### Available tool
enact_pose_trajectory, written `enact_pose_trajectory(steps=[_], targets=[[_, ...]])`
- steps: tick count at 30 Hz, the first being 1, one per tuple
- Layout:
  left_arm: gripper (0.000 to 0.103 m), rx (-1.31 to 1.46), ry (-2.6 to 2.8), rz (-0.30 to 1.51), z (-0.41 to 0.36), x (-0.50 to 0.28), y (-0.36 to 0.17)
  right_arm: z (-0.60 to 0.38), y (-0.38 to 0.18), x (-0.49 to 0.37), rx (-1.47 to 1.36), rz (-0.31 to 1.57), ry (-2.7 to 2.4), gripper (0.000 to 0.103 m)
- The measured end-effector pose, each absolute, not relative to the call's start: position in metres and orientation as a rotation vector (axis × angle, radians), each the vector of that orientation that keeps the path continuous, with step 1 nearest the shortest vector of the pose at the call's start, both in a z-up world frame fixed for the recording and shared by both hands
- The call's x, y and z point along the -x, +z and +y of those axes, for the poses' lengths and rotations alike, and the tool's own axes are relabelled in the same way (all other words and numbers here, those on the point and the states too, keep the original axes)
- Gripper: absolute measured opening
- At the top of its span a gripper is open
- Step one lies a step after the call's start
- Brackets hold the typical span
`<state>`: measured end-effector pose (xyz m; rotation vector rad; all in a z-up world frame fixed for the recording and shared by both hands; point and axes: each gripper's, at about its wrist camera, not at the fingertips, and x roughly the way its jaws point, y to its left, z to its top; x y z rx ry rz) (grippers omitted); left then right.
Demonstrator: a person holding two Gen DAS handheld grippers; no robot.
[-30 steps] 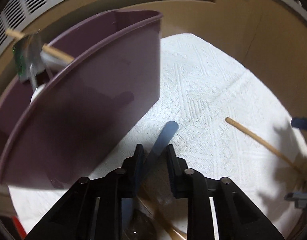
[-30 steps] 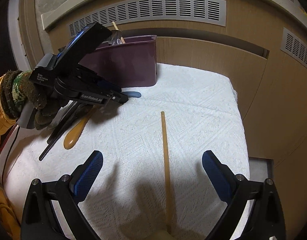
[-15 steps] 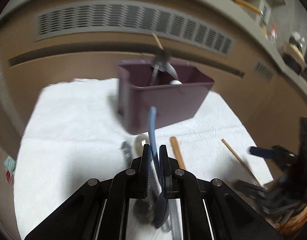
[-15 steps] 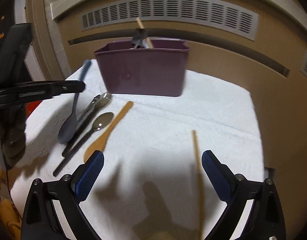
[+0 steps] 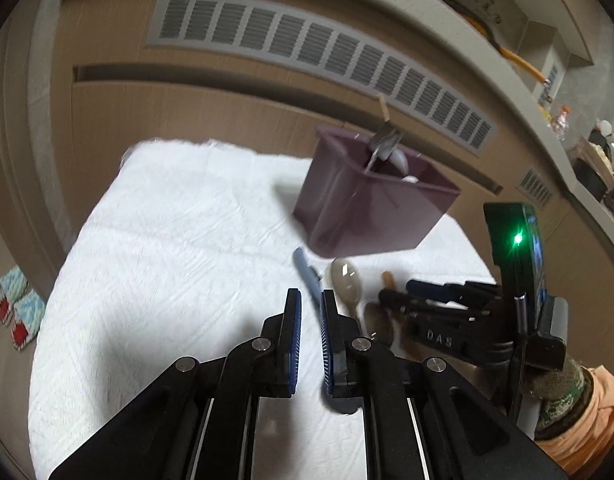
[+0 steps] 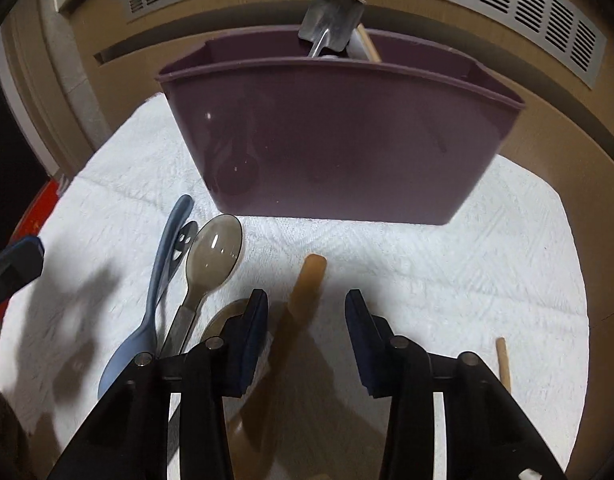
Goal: Organize utensils
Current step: 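Close the right tool on the wooden spoon while the left tool reaches toward the spoons, then grasp the dark-handled metal spoon with the left tool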
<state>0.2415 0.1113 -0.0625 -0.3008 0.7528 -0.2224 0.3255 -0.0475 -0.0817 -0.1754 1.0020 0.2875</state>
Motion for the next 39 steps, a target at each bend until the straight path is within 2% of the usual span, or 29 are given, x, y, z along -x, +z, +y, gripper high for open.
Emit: enact_pose_trajectory(steps=[3, 4, 5, 7, 10, 11, 25, 27, 29, 31, 39], targets=[[0.020, 0.316, -0.228, 0.797, 0.111, -0.246, -0.073, -0.044, -0.086, -0.328, 0.190, 1.003, 0.265, 0.037], [0.028, 0.322, -0.230, 0.814, 0.109, -0.249, -0.075, -0.044, -0.086, -0.325, 0.199, 1.004, 0.272, 0.036], [0.034, 0.323, -0.234, 0.821, 0.108, -0.250, -0.077, -0.044, -0.086, -0.324, 0.205, 1.005, 0.280, 0.033], [0.040, 0.311, -0.256, 0.834, 0.100, -0.252, -0.077, -0.044, -0.086, -0.317, 0.224, 1.007, 0.314, 0.017], [0.059, 0.263, -0.299, 0.853, 0.085, -0.256, -0.075, -0.048, -0.084, -0.304, 0.257, 1.004, 0.345, 0.010], [0.061, 0.245, -0.312, 0.853, 0.078, -0.258, -0.073, -0.052, -0.083, -0.298, 0.253, 1.005, 0.358, 0.010], [0.060, 0.056, -0.223, 0.954, 0.011, -0.328, -0.082, -0.136, -0.053, -0.256, 0.104, 0.945, 0.388, 0.010], [0.058, 0.023, -0.195, 0.982, 0.005, -0.336, -0.088, -0.136, -0.050, -0.255, 0.088, 0.935, 0.387, 0.010], [0.050, -0.001, -0.183, 1.006, 0.001, -0.341, -0.094, -0.142, -0.051, -0.253, 0.077, 0.925, 0.387, 0.010], [0.047, -0.031, -0.183, 1.029, -0.003, -0.344, -0.100, -0.141, -0.053, -0.256, 0.068, 0.925, 0.390, 0.010], [0.047, -0.093, -0.205, 1.063, -0.004, -0.340, -0.103, -0.151, -0.058, -0.256, 0.048, 0.921, 0.400, 0.010]])
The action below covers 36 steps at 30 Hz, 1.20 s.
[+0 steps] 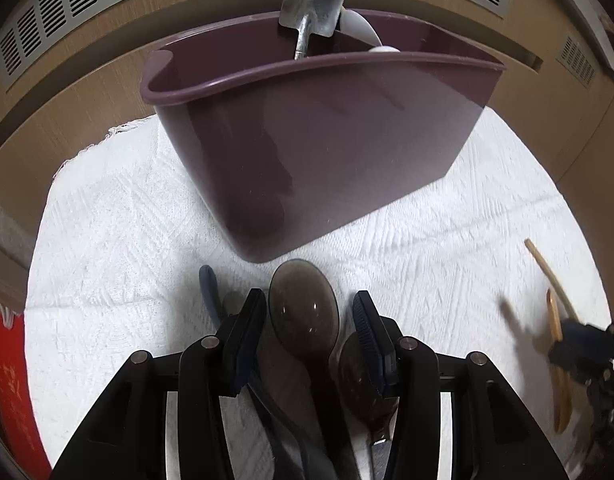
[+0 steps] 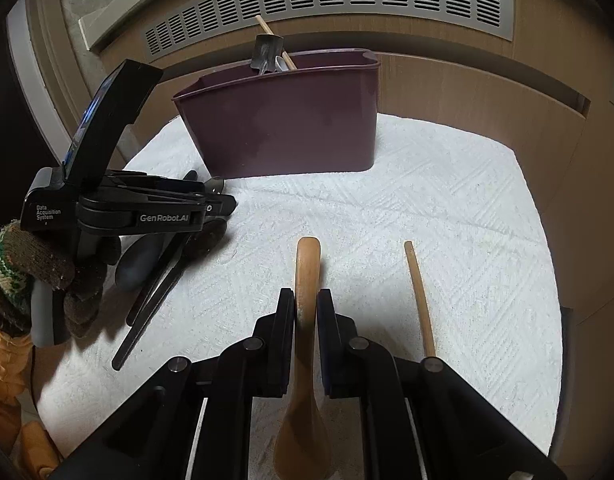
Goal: Organize utensils
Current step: 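Grasp the dark-handled metal spoon with the left tool, then lift both held spoons over the maroon holder, drop them in, open both tools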
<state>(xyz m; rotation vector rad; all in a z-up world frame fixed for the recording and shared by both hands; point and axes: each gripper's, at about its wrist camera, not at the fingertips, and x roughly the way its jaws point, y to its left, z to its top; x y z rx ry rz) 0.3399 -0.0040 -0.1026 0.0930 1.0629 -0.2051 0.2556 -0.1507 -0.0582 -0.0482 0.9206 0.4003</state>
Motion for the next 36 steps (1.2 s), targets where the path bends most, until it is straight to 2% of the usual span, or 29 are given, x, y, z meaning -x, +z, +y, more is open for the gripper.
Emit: enact_pose_trajectory(steps=[3, 4, 5, 9, 12, 16, 22, 25, 29, 33, 36], targets=[[0.042, -0.092, -0.204, 1.058, -0.003, -0.337, -0.102, -0.151, -0.060, -0.256, 0.052, 0.916, 0.405, 0.010], [0.036, -0.087, -0.200, 1.053, -0.002, -0.336, -0.102, -0.150, -0.059, -0.256, 0.053, 0.914, 0.408, 0.010], [0.034, -0.081, -0.197, 1.046, 0.000, -0.334, -0.102, -0.149, -0.059, -0.254, 0.054, 0.911, 0.407, 0.010], [0.034, -0.034, -0.199, 0.989, 0.005, -0.313, -0.095, -0.150, -0.055, -0.251, 0.044, 0.893, 0.411, 0.010], [0.034, -0.007, -0.206, 0.885, 0.005, -0.283, -0.071, -0.149, -0.046, -0.246, 0.038, 0.857, 0.421, 0.010], [0.034, 0.007, -0.231, 0.677, 0.005, -0.238, -0.008, -0.150, -0.020, -0.236, 0.030, 0.780, 0.437, 0.010], [0.034, -0.025, -0.265, 0.389, 0.004, -0.204, 0.095, -0.153, 0.058, -0.224, 0.029, 0.574, 0.448, 0.010], [0.034, -0.044, -0.242, 0.258, 0.007, -0.208, 0.142, -0.152, 0.111, -0.230, 0.043, 0.436, 0.450, 0.010], [0.034, -0.062, -0.208, 0.145, 0.007, -0.226, 0.178, -0.145, 0.156, -0.258, 0.063, 0.357, 0.423, 0.010], [0.034, -0.083, -0.173, 0.052, 0.005, -0.259, 0.184, -0.141, 0.175, -0.288, 0.081, 0.328, 0.381, 0.010], [0.034, -0.062, -0.167, 0.063, 0.007, -0.289, 0.169, -0.138, 0.174, -0.310, 0.095, 0.326, 0.368, 0.010]])
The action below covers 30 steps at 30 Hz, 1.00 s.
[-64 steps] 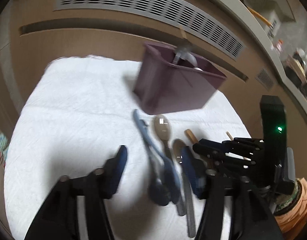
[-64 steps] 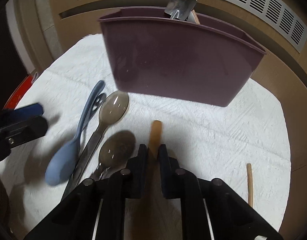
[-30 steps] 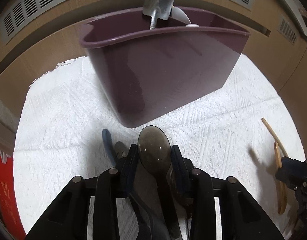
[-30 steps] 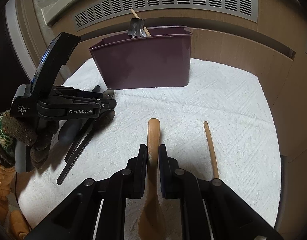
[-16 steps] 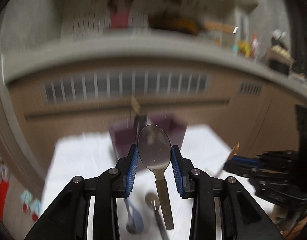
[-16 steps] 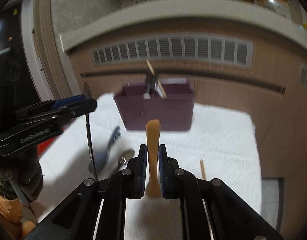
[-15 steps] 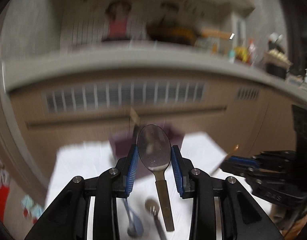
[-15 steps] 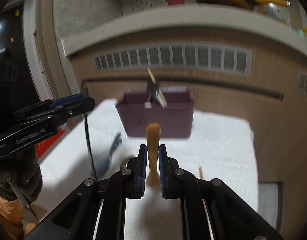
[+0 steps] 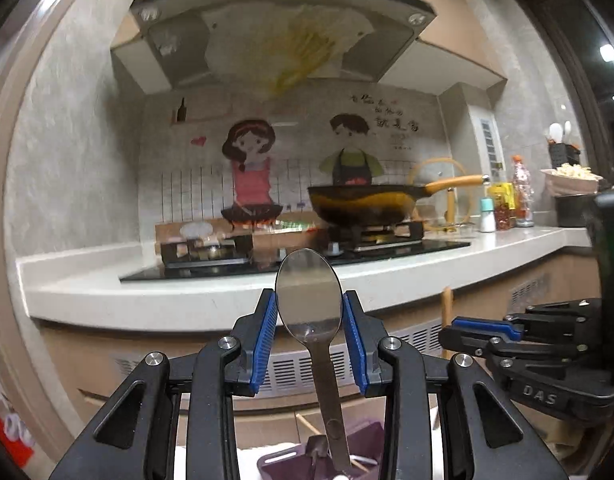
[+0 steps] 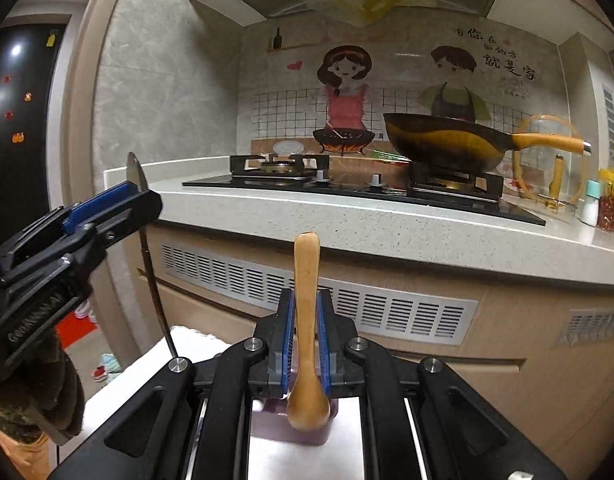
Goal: Organize utensils
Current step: 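Lift both held spoons over the maroon holder, drop them in, open both tools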
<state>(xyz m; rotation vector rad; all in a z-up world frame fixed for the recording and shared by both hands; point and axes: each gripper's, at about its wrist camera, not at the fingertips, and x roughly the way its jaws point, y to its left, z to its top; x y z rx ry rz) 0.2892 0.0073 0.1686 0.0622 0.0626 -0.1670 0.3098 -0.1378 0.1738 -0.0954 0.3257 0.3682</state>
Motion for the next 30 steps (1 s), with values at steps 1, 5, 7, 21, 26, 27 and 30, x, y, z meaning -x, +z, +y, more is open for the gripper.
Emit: enact_pose_trajectory(steps=[1, 5, 7, 21, 26, 27, 30], targets=[[0.034, -0.042, -0.167, 0.074, 0.009, -0.301, 0.161, -0.137, 0.169, -0.320, 0.098, 0.332, 0.365, 0.010], [0.034, 0.015, -0.131, 0.106, 0.018, -0.339, 0.120, -0.132, 0.147, -0.347, 0.096, 0.379, 0.367, 0.010], [0.034, -0.006, -0.101, 0.109, 0.018, -0.349, 0.099, -0.130, 0.129, -0.363, 0.096, 0.412, 0.365, 0.010], [0.058, 0.092, -0.151, 0.456, 0.023, -0.409, -0.005, -0.111, 0.018, -0.430, 0.119, 0.703, 0.393, 0.012], [0.062, 0.119, -0.159, 0.450, 0.033, -0.392, 0.005, -0.112, 0.018, -0.414, 0.139, 0.674, 0.371, 0.041], [0.063, 0.123, -0.155, 0.447, 0.036, -0.385, 0.010, -0.112, 0.020, -0.408, 0.145, 0.656, 0.359, 0.046], [0.068, 0.124, -0.146, 0.445, 0.044, -0.360, 0.022, -0.120, 0.029, -0.392, 0.151, 0.615, 0.331, 0.057]])
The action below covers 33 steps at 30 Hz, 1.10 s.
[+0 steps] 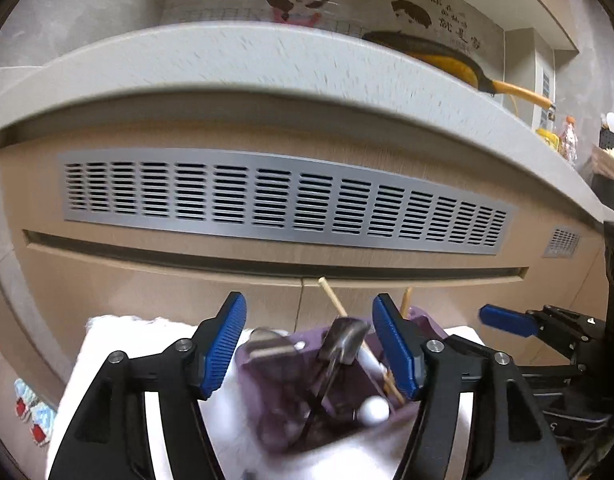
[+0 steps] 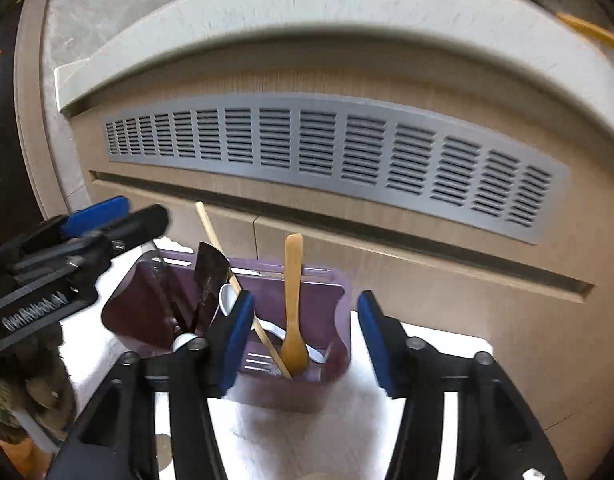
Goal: Organize utensils
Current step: 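Lift both held spoons over the maroon holder, drop them in, open both tools, then move both open tools back over the remaining utensils on the towel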
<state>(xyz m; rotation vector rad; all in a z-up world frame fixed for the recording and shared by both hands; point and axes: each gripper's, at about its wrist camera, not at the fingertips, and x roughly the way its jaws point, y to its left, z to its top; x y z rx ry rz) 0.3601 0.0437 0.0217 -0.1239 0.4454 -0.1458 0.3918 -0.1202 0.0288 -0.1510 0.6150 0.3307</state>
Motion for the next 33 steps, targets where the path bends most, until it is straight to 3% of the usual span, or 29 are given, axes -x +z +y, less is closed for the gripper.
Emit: enact_pose_trajectory(steps=[5, 7, 10, 17, 24, 30, 32, 33], targets=[[0.073, 0.096, -0.132, 0.470, 0.054, -0.310, 0.025, -0.122, 0.032, -0.341, 0.189, 0.563, 0.290, 0.076], [0.076, 0.074, -0.136, 0.491, 0.058, -0.285, 0.019, -0.122, 0.032, -0.324, 0.200, 0.550, 0.277, 0.089], [0.078, 0.052, -0.136, 0.540, 0.064, -0.251, 0.004, -0.121, 0.027, -0.291, 0.218, 0.519, 0.240, 0.101], [0.079, 0.051, -0.180, 0.731, 0.059, -0.202, -0.057, -0.123, 0.007, -0.231, 0.248, 0.539, 0.255, 0.102], [0.078, 0.054, -0.214, 0.770, 0.043, -0.193, -0.079, -0.126, -0.018, -0.199, 0.265, 0.587, 0.279, 0.102], [0.064, 0.030, -0.343, 0.779, 0.014, -0.207, -0.067, -0.152, -0.032, -0.195, 0.237, 0.631, 0.233, 0.101], [0.047, 0.031, -0.388, 0.821, 0.004, -0.223, -0.068, -0.160, -0.037, -0.198, 0.246, 0.645, 0.208, 0.094], [0.044, 0.036, -0.392, 0.843, 0.001, -0.232, -0.070, -0.164, -0.038, -0.200, 0.250, 0.656, 0.201, 0.085]])
